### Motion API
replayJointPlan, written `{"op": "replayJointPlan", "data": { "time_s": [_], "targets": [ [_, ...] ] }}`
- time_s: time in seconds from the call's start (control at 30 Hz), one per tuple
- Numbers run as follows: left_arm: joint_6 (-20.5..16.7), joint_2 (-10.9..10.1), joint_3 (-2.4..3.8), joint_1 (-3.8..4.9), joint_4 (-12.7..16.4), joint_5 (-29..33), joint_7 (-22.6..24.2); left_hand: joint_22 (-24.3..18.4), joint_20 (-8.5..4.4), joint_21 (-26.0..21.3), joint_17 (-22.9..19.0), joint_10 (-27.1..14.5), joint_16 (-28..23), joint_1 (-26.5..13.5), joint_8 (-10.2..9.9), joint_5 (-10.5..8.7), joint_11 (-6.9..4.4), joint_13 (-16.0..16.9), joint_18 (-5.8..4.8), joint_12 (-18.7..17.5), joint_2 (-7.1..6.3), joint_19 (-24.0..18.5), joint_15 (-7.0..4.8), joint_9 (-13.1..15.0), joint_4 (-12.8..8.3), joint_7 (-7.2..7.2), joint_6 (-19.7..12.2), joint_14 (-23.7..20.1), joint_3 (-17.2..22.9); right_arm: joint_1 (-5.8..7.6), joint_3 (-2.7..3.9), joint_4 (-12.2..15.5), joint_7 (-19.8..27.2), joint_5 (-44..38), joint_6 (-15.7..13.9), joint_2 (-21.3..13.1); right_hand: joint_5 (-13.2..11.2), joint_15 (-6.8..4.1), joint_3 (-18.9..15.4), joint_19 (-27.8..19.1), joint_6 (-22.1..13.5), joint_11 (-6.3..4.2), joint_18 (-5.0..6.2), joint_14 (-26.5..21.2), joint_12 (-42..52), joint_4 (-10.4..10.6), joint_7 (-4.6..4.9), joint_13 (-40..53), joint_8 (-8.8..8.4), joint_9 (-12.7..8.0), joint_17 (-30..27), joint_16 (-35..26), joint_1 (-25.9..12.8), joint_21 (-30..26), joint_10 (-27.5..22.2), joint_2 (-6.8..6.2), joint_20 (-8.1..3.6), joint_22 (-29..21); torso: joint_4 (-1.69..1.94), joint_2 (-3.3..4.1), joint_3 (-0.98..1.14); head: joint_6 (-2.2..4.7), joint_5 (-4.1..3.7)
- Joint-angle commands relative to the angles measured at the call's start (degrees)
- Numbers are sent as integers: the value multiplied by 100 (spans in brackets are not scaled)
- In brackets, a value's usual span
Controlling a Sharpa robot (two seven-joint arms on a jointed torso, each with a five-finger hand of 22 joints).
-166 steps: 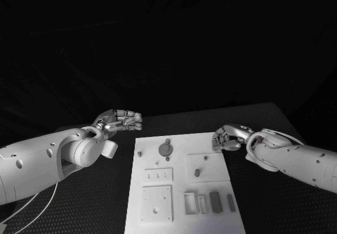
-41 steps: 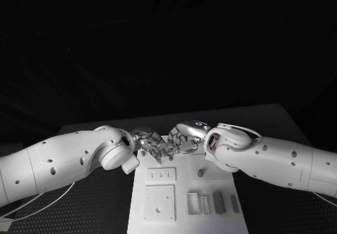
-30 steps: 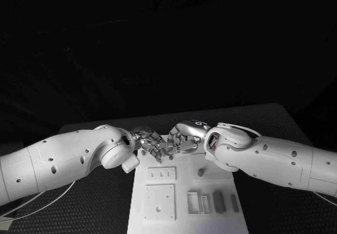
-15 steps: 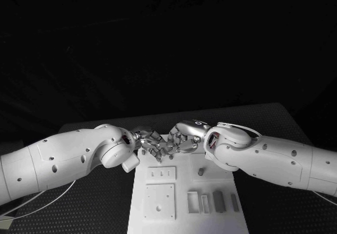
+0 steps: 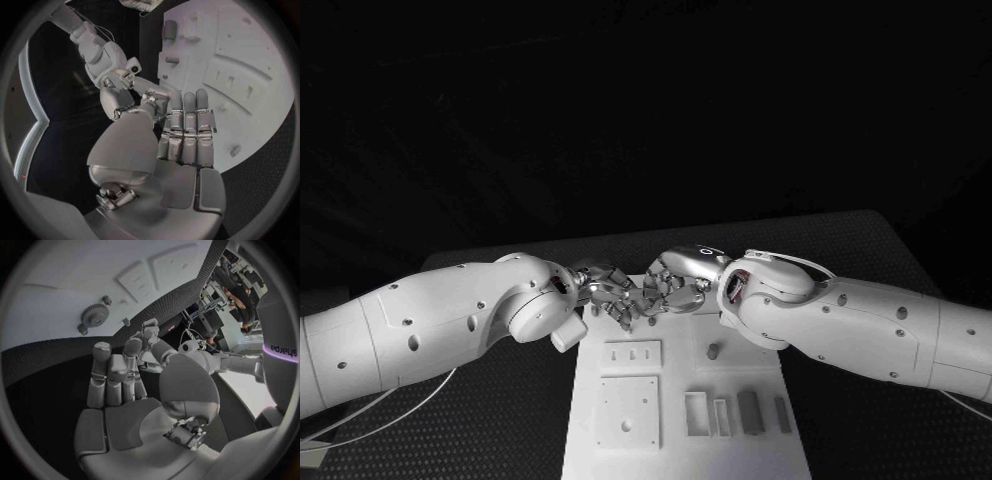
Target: Assemble the parts on the task board
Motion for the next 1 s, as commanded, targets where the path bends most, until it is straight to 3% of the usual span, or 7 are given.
{"op": "replayJointPlan", "data": {
  "time_s": [0.03, 0.27, 0.4, 0.6, 0.83, 0.93, 1.0],
  "targets": [
    [152, 42, 16, 16, 47, 140, 52, 17, 15, -43, 13, 28, 0, -301, -46, 121, -3, 27, 98, -48, -104, 30, 3, -1, -2, 24, 25, 11, 67, -13, -6, 15, 93, -38, 115, 50, 14, -34, 12, -11, 49, -16, 77, 7, 9, 2, -5, 10, 20, -10, 8, 40, 5, 21, 16, 52, -32, 90, -1, 1, 3, -7, -1],
    [379, 43, 15, 16, 44, 498, -92, 48, 62, -134, 22, -117, -54, -770, -148, 133, 69, 97, 97, -150, -380, -65, 59, -15, -5, 110, -156, -121, 244, -15, -9, 4, 99, -39, 118, 67, 14, -35, 14, -10, 48, -16, 77, 7, 9, 0, -5, 10, 20, -10, 8, 40, 6, 21, 16, 53, -33, 90, 1, 0, 3, -14, 0],
    [419, 45, 14, 16, 45, 590, -106, 70, 73, -146, 38, -130, -48, -821, -144, 152, 72, 138, 107, -145, -384, -76, 68, -1, -18, 113, -164, -135, 322, -16, -9, 1, 103, -40, 125, 73, 14, -35, 15, -10, 48, -16, 77, 7, 8, -1, -6, 10, 19, -9, 8, 40, 6, 21, 16, 55, -34, 89, -1, -1, 2, -20, 1],
    [395, 45, 13, 16, 43, 677, -125, 210, 38, -72, 176, -46, 127, -659, -3, 649, -19, 313, 125, 136, -306, 4, 14, 97, -133, 17, 19, -57, 374, -17, -10, -3, 104, -40, 133, 80, 14, -35, 16, -10, 49, -17, 77, 7, 8, -2, -6, 10, 19, -8, 8, 40, 6, 20, 17, 57, -34, 89, -4, -1, 3, -25, 1],
    [277, 53, 12, 16, 36, 740, -120, 514, -54, 72, 400, -144, 529, -615, 293, 1307, -116, 648, 109, 706, -173, 47, -76, 218, -615, -82, 91, -76, 443, -18, -10, -1, 101, -40, 142, 81, 14, -36, 18, -9, 50, -17, 77, 7, 8, -4, -7, 11, 19, -7, 8, 40, 7, 20, 17, 60, -35, 89, 1, 1, 1, -35, 1],
    [224, 51, 12, 16, 32, 799, -101, 656, -80, 107, 444, -246, 693, -819, 421, 1415, -139, 765, 93, 973, -90, 25, -99, 242, -974, -106, 84, -116, 669, -18, -10, -1, 103, -44, 161, 81, 14, -36, 18, -9, 51, -17, 77, 7, 7, -5, -7, 11, 19, -7, 8, 40, 6, 20, 17, 60, -35, 89, 2, -2, 1, -39, 3],
    [190, 50, 12, 16, 28, 870, -83, 768, -70, 119, 425, -319, 794, -1237, 507, 1424, -145, 789, 68, 1160, -17, 19, -113, 233, -1471, -111, 75, -144, 1044, -20, -10, -4, 105, -45, 177, 83, 14, -36, 18, -9, 51, -17, 77, 7, 7, -5, -7, 11, 19, -7, 8, 40, 6, 20, 17, 61, -35, 89, 1, -1, 2, -38, 4]
  ]
}}
